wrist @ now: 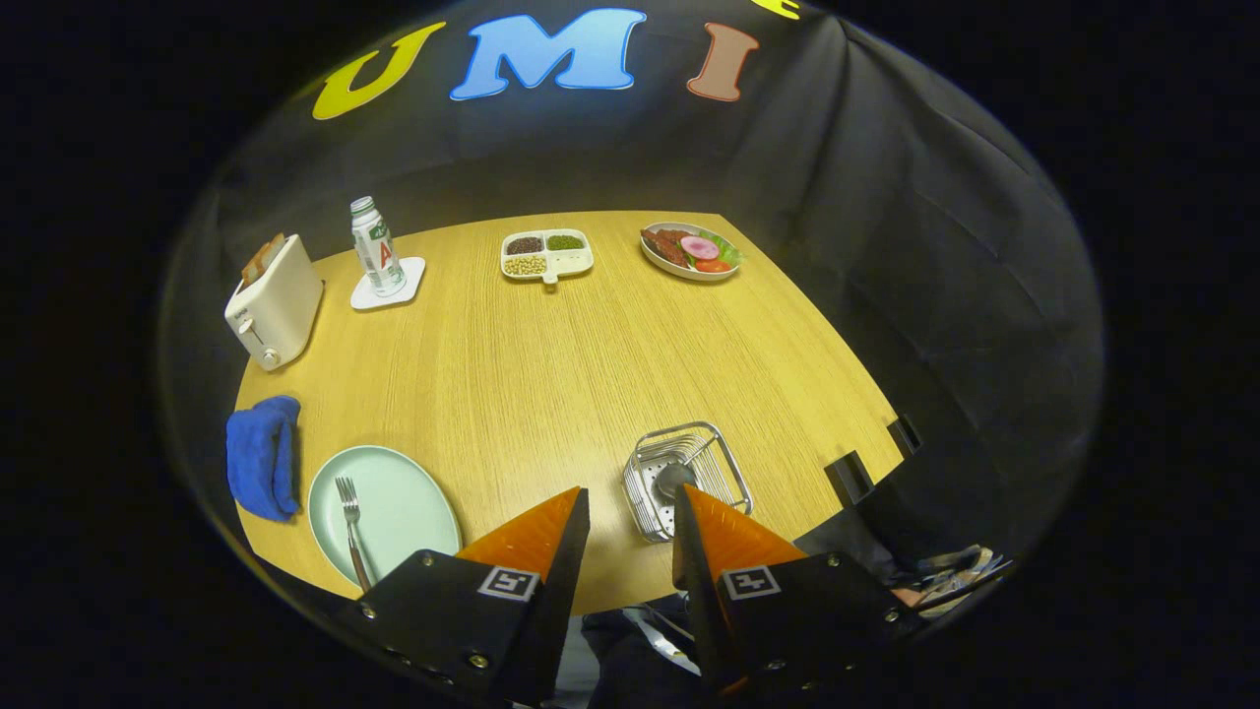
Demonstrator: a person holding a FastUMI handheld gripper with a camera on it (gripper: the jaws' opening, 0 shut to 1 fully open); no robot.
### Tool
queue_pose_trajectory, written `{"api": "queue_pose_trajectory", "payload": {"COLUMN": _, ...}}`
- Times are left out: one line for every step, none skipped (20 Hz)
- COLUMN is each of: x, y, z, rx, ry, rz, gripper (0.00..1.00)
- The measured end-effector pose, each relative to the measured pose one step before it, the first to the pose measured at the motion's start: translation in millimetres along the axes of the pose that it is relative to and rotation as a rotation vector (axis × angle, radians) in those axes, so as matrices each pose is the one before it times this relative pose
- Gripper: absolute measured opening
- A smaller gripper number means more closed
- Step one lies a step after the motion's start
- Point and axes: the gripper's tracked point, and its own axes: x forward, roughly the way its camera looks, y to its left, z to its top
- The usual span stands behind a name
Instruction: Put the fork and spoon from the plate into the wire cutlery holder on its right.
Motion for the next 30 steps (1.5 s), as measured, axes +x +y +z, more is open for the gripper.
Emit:
{"api": "queue_pose_trajectory", "payload": {"x": -1.86, "y": 4.43, "z": 2.02, "rx": -0.00879, "ry": -0.00895, "rz": 0.00949, "gripper": 0.53}}
{"api": "queue_pose_trajectory", "payload": {"x": -2.12, "y": 5.25, "z": 2.02, "rx": -0.01194, "ry": -0.00882, "rz": 0.00995, "gripper": 0.53}}
{"api": "queue_pose_trajectory", "payload": {"x": -1.63, "y": 6.68, "z": 1.83, "rx": -0.01514, "ry": -0.00862, "rz": 0.01273, "gripper": 0.53}}
{"api": "queue_pose_trajectory", "payload": {"x": -1.07, "y": 7.9, "z": 1.28, "rx": -0.01761, "ry": -0.00954, "rz": 0.01343, "gripper": 0.53}}
{"api": "queue_pose_trajectory", "payload": {"x": -1.71, "y": 8.64, "z": 1.87, "rx": -0.01958, "ry": -0.00849, "rz": 0.01421, "gripper": 0.53}}
{"api": "queue_pose_trajectory", "payload": {"x": -2.67, "y": 10.0, "z": 1.6, "rx": -0.0212, "ry": -0.00597, "rz": 0.01635, "gripper": 0.53}}
{"api": "queue_pose_trajectory", "payload": {"x": -2.45, "y": 10.94, "z": 0.75, "rx": -0.02066, "ry": -0.00509, "rz": 0.01707, "gripper": 0.53}}
{"api": "queue_pose_trajectory", "payload": {"x": 0.07, "y": 10.81, "z": 0.19, "rx": -0.0204, "ry": -0.00602, "rz": 0.01734, "gripper": 0.53}}
{"api": "queue_pose_trajectory", "payload": {"x": -1.38, "y": 11.34, "z": 1.29, "rx": -0.02003, "ry": -0.00496, "rz": 0.01774, "gripper": 0.53}}
{"api": "queue_pose_trajectory", "payload": {"x": -1.16, "y": 11.84, "z": -0.24, "rx": -0.01752, "ry": -0.00361, "rz": 0.01854, "gripper": 0.53}}
{"api": "queue_pose_trajectory", "payload": {"x": -1.65, "y": 12.72, "z": 0.4, "rx": -0.01565, "ry": -0.00413, "rz": 0.02036, "gripper": 0.53}}
{"api": "queue_pose_trajectory", "payload": {"x": -1.51, "y": 12.23, "z": 0.14, "rx": -0.01563, "ry": -0.00388, "rz": 0.01992, "gripper": 0.53}}
{"api": "queue_pose_trajectory", "payload": {"x": -1.7, "y": 12.33, "z": 0.15, "rx": -0.01491, "ry": -0.00356, "rz": 0.01775, "gripper": 0.53}}
{"api": "queue_pose_trajectory", "payload": {"x": -0.38, "y": 11.25, "z": -1.17, "rx": -0.01531, "ry": 0.00017, "rz": 0.01633, "gripper": 0.53}}
{"api": "queue_pose_trajectory", "payload": {"x": -0.74, "y": 11.28, "z": -0.87, "rx": -0.01297, "ry": 0.00093, "rz": 0.01443, "gripper": 0.53}}
{"api": "queue_pose_trajectory", "payload": {"x": 0.94, "y": 10.01, "z": -1.86, "rx": -0.0114, "ry": 0.00191, "rz": 0.01199, "gripper": 0.53}}
{"api": "queue_pose_trajectory", "payload": {"x": 1.08, "y": 10.06, "z": -2.59, "rx": -0.00974, "ry": 0.00521, "rz": 0.01232, "gripper": 0.53}}
{"api": "queue_pose_trajectory", "payload": {"x": 2.53, "y": 9.82, "z": -2.59, "rx": -0.00881, "ry": 0.00598, "rz": 0.01408, "gripper": 0.53}}
{"api": "queue_pose_trajectory", "payload": {"x": 1.83, "y": 9.01, "z": -3.65, "rx": -0.00883, "ry": 0.00785, "rz": 0.01224, "gripper": 0.53}}
{"api": "queue_pose_trajectory", "payload": {"x": 2.68, "y": 8.49, "z": -2.68, "rx": -0.00932, "ry": 0.00609, "rz": 0.01442, "gripper": 0.53}}
{"api": "queue_pose_trajectory", "payload": {"x": 2.65, "y": 7.45, "z": -2.82, "rx": -0.00855, "ry": 0.00826, "rz": 0.0112, "gripper": 0.53}}
{"api": "queue_pose_trajectory", "payload": {"x": 2.98, "y": 6.65, "z": -3.33, "rx": -0.00866, "ry": 0.00792, "rz": 0.0126, "gripper": 0.53}}
{"api": "queue_pose_trajectory", "payload": {"x": 3.06, "y": 5.92, "z": -3.04, "rx": -0.00744, "ry": 0.00888, "rz": 0.00904, "gripper": 0.53}}
{"api": "queue_pose_trajectory", "payload": {"x": 3.2, "y": 5.26, "z": -2.97, "rx": -0.00604, "ry": 0.00679, "rz": 0.00749, "gripper": 0.53}}
{"api": "queue_pose_trajectory", "payload": {"x": 2.28, "y": 4.78, "z": -1.89, "rx": -0.00647, "ry": 0.00694, "rz": 0.00568, "gripper": 0.53}}
{"api": "queue_pose_trajectory", "payload": {"x": 4.35, "y": 3.58, "z": -3.17, "rx": -0.00658, "ry": 0.00803, "rz": 0.00554, "gripper": 0.53}}
{"api": "queue_pose_trajectory", "payload": {"x": 2.62, "y": 3.49, "z": -2.5, "rx": -0.00613, "ry": 0.00829, "rz": 0.00484, "gripper": 0.53}}
{"api": "queue_pose_trajectory", "payload": {"x": 3.3, "y": 3.6, "z": -2.53, "rx": -0.00525, "ry": 0.00729, "rz": 0.00507, "gripper": 0.53}}
{"api": "queue_pose_trajectory", "payload": {"x": 2.74, "y": 3.92, "z": -2.06, "rx": -0.0052, "ry": 0.00684, "rz": 0.00511, "gripper": 0.53}}
{"api": "queue_pose_trajectory", "payload": {"x": 2.89, "y": 2.4, "z": -2.52, "rx": -0.00559, "ry": 0.00806, "rz": 0.00146, "gripper": 0.53}}
